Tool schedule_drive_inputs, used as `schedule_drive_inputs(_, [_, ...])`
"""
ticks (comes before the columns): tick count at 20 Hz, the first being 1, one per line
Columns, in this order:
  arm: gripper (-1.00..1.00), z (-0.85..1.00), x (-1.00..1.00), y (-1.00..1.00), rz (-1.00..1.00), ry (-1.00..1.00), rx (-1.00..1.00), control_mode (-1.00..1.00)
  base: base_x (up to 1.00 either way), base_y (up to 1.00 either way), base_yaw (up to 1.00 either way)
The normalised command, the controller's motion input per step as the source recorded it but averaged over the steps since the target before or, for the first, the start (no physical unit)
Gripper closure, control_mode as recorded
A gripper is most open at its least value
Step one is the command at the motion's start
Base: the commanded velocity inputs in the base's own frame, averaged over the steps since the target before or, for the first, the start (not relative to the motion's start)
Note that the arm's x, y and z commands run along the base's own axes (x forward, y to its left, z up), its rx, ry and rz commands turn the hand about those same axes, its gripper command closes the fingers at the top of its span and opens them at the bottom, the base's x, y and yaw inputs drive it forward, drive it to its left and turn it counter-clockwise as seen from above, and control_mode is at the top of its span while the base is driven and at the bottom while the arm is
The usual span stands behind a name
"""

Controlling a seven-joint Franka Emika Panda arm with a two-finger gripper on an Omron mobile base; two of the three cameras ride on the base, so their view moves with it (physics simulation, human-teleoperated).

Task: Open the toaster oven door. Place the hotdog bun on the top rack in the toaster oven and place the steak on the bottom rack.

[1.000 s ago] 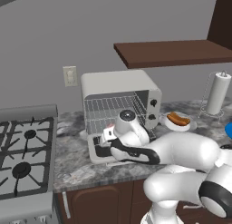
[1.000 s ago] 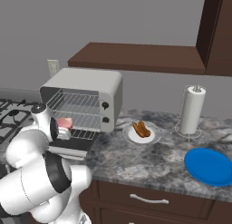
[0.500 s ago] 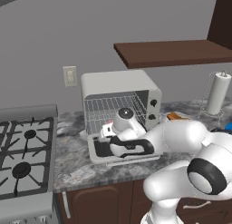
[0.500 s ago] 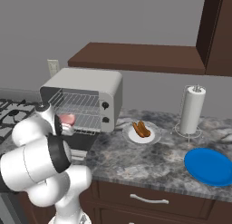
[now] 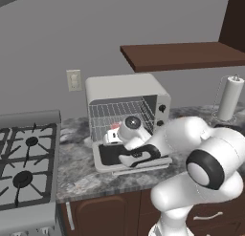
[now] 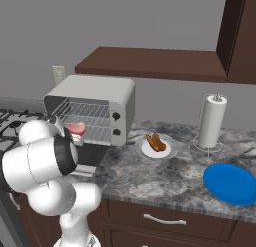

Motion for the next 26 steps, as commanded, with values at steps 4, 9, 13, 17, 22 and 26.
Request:
schedule_drive_inputs(4, [-1.0, 0.01, 0.23, 0.02, 0.0, -0.12, 0.06, -1.0, 0.0, 0.0, 0.0])
schedule_drive_inputs(9, [-1.0, 0.07, 0.27, 0.03, 0.0, -0.07, 0.04, -1.0, 0.0, 0.0, 0.0])
schedule_drive_inputs(13, [-1.0, 0.06, 0.34, 0.05, 0.0, -0.05, 0.01, -1.0, 0.0, 0.0, 0.0])
schedule_drive_inputs(17, [-1.0, 0.03, 0.33, 0.09, -0.01, 0.0, 0.0, -1.0, 0.0, 0.0, 0.0])
schedule_drive_inputs(22, [-1.0, 0.0, 0.29, 0.08, -0.01, 0.0, 0.0, -1.0, 0.0, 0.0, 0.0])
schedule_drive_inputs(26, [-1.0, 0.0, 0.27, 0.07, -0.01, -0.01, 0.01, -1.0, 0.0, 0.0, 0.0])
